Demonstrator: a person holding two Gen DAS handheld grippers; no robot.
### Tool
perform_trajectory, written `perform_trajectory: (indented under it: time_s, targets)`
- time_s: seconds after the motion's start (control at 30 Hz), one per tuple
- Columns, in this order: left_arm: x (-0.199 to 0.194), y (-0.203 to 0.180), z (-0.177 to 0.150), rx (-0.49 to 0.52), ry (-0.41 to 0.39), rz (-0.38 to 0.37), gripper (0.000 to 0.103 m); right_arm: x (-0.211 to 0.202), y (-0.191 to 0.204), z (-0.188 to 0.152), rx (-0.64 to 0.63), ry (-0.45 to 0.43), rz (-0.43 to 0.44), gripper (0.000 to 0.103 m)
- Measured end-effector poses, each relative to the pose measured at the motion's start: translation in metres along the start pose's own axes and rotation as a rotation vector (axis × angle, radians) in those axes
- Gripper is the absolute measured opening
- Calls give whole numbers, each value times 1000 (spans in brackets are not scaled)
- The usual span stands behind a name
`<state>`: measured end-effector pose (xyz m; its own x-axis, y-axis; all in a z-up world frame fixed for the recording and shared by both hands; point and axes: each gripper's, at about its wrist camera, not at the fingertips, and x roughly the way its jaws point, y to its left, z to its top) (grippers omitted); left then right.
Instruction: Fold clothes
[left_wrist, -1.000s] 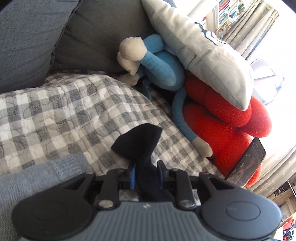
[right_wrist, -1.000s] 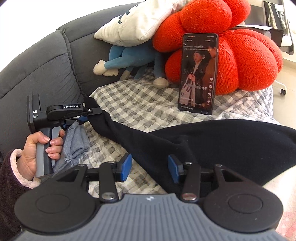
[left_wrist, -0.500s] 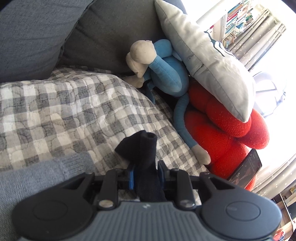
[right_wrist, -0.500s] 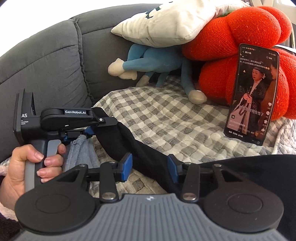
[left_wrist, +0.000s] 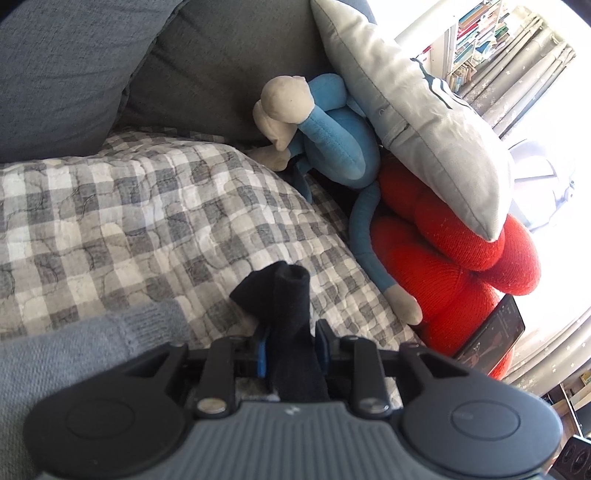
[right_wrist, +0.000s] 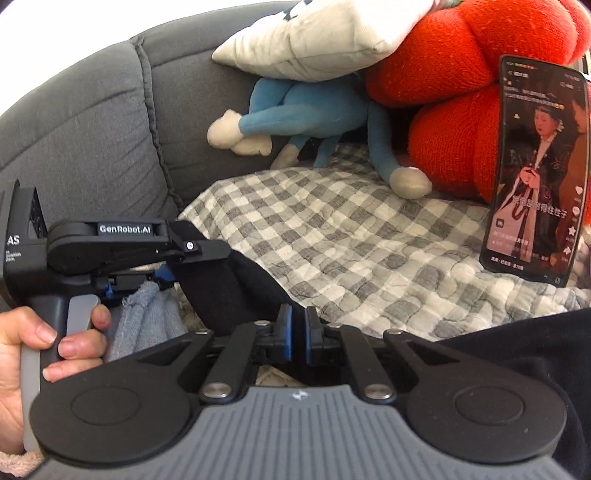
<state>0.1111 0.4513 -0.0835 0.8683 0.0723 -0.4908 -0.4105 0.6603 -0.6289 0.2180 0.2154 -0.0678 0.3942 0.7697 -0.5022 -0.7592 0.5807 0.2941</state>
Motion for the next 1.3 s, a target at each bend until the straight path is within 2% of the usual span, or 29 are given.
perform_trajectory:
  time_s: [0.13, 0.33, 0.4, 0.47, 0.63, 0.77, 0.83, 1.1, 1.17, 1.3]
  targets:
    - [-15, -3, 9, -19, 8, 22, 41, -10, 0, -2, 3, -22, 24, 7]
    - [-43, -15, 20, 15, -8, 98, 52, -23, 7, -6, -37, -40, 57, 7]
    - [-52, -18, 23, 9, -13, 84, 52, -26, 9, -6, -52, -47, 83, 7]
    - [-57, -20, 23, -3, 5, 38, 55, -28, 11, -7, -74, -43, 118, 7]
    - [-44, -35, 13, 18, 121, -43, 59, -28, 18, -11, -123, -12, 196, 7]
    - [-43, -52, 3, 90, 131, -42, 60, -30, 20, -11, -143, 7, 235, 7]
    - [-38, -55, 1, 109, 139, -13, 63, -31, 19, -11, -143, 16, 252, 7]
    - [-7, -55, 3, 145, 183, 151, 59, -32, 19, -15, -145, 41, 280, 7]
    - [3, -57, 4, 155, 199, 203, 54, -33, 19, -15, -144, 41, 284, 7]
    - [19, -60, 10, 183, 237, 312, 32, -32, 18, -15, -136, 41, 291, 7]
